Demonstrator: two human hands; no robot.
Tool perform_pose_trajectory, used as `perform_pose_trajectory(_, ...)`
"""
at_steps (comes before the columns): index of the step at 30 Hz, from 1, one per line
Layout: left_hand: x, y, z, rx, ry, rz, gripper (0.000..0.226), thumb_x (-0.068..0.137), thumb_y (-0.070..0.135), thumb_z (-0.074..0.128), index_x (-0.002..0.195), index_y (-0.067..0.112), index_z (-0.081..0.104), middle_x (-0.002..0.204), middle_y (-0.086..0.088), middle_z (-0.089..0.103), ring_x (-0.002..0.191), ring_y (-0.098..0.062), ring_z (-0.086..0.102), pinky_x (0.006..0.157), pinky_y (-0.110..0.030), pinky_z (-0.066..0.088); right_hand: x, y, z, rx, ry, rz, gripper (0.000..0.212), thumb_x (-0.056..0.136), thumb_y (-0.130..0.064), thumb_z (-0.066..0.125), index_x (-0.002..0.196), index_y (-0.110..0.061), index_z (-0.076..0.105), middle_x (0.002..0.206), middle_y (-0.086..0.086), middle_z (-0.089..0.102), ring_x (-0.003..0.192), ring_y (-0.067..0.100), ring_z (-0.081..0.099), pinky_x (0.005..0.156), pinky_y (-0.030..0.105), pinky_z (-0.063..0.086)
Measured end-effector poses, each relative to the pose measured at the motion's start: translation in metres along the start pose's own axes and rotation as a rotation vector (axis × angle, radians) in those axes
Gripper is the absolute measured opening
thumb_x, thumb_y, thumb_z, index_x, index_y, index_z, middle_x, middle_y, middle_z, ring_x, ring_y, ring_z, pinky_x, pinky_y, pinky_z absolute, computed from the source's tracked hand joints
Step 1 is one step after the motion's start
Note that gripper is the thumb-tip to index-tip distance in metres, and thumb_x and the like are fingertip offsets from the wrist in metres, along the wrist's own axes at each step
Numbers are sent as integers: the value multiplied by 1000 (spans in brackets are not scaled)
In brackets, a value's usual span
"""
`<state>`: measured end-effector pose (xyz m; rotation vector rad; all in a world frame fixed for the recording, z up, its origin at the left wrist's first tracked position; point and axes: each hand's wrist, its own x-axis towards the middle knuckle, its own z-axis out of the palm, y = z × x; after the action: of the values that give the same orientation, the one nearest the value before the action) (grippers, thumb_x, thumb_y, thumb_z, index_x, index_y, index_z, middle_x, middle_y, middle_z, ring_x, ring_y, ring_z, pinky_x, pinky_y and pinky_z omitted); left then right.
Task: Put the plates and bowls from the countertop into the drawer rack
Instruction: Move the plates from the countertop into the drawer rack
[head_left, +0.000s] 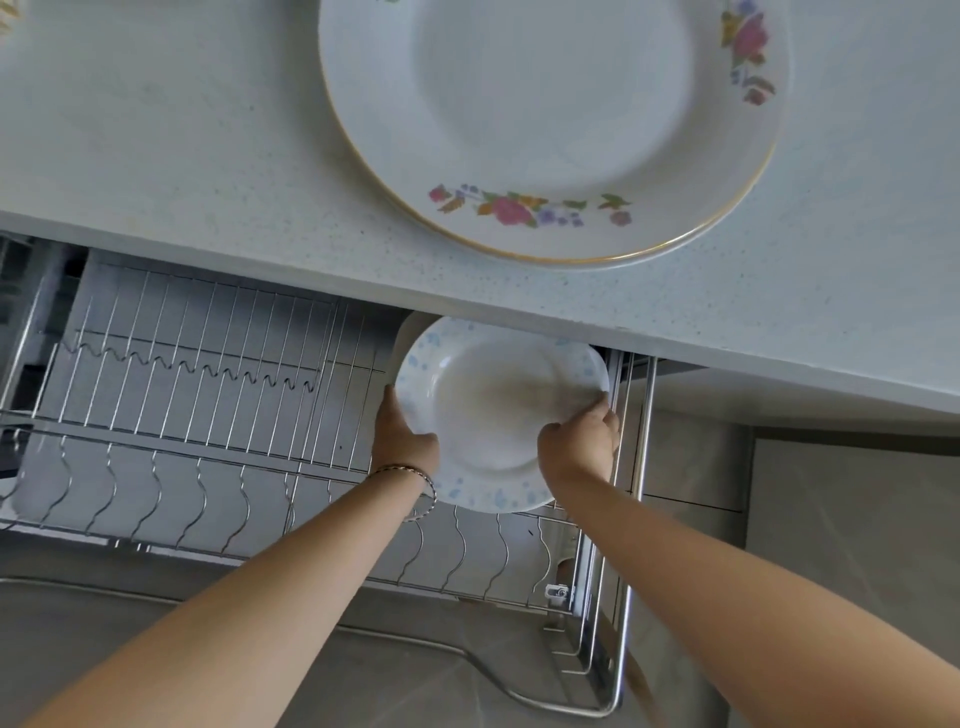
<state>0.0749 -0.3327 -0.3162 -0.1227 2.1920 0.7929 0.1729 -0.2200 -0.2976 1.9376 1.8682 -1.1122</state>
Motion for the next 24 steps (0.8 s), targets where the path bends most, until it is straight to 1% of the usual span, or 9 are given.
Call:
perform_pose_trajectory(6, -3, 11, 4, -53, 18, -63, 75, 79, -12, 45, 148, 11, 24, 151, -8, 33, 138, -25, 35, 116, -36, 29, 2, -2, -7, 126, -24, 85, 69, 88, 1, 38, 150, -2, 8, 155, 11, 17, 139, 28, 31, 110, 29, 30)
perform_pose_trajectory(10, -9, 11, -10, 1, -30, -72, 65, 81, -10, 44, 142, 11, 34, 141, -7, 47, 128, -28, 48, 104, -31, 38, -5, 1, -20, 89, -98, 54, 71, 87, 2, 40, 150, -4, 10, 156, 11, 17, 134, 30, 39, 107, 31, 35)
perform_pose_trajectory(12, -19, 15, -24, 112, 11, -67, 48, 83, -4, 46, 130, 7, 49, 131, -11, 57, 117, -31, 56, 90, -30, 45, -15, 1, -28, 9, -126, 11, 66, 86, 0, 44, 147, -5, 20, 152, 13, 24, 134, 32, 36, 107, 36, 35)
perform_pose_trajectory(14, -36, 27, -40, 151, 42, -13, 34, 86, 3, 49, 119, 7, 59, 123, -9, 63, 111, -29, 60, 81, -24, 42, -34, -7, -42, -137, -226, -75, 58, 87, -5, 47, 142, -10, 32, 146, 13, 31, 130, 33, 39, 104, 40, 42)
perform_pose_trajectory(16, -58, 48, -59, 59, 48, 111, 25, 88, 1, 48, 102, 13, 64, 107, -3, 68, 107, -26, 63, 86, -24, 45, -59, -21, -64, -242, -395, -228, 48, 90, -12, 48, 138, -15, 42, 139, 10, 43, 122, 29, 51, 95, 35, 51)
perform_pose_trajectory(19, -93, 94, -94, -91, 134, 332, 36, 86, -5, 46, 75, 28, 55, 78, 5, 64, 91, -30, 67, 88, -36, 52, -94, -58, -116, -317, -537, -469, 35, 92, -16, 47, 126, -20, 55, 123, -2, 60, 114, 15, 57, 98, 24, 44)
perform_pose_trajectory(21, -112, 126, -118, -56, 204, 435, 25, 87, 0, 49, 83, 22, 61, 91, 0, 65, 87, -23, 64, 81, -27, 46, -112, -88, -156, -295, -514, -583, 29, 90, -16, 49, 115, -23, 63, 106, -6, 65, 104, 11, 61, 94, 20, 43)
perform_pose_trajectory(22, -118, 143, -129, -30, 247, 473, 20, 87, 3, 50, 94, 16, 64, 102, -3, 64, 86, -17, 60, 78, -23, 41, -116, -104, -175, -263, -450, -641, 27, 90, -16, 50, 110, -24, 65, 100, -7, 67, 98, 10, 63, 88, 17, 44)
perform_pose_trajectory(24, -119, 174, -147, -19, 322, 496, 27, 87, 6, 51, 113, 10, 60, 120, -7, 57, 89, -12, 53, 79, -21, 36, -112, -136, -207, -185, -241, -732, 24, 89, -16, 54, 107, -22, 68, 92, -7, 67, 83, 6, 62, 73, 9, 42)
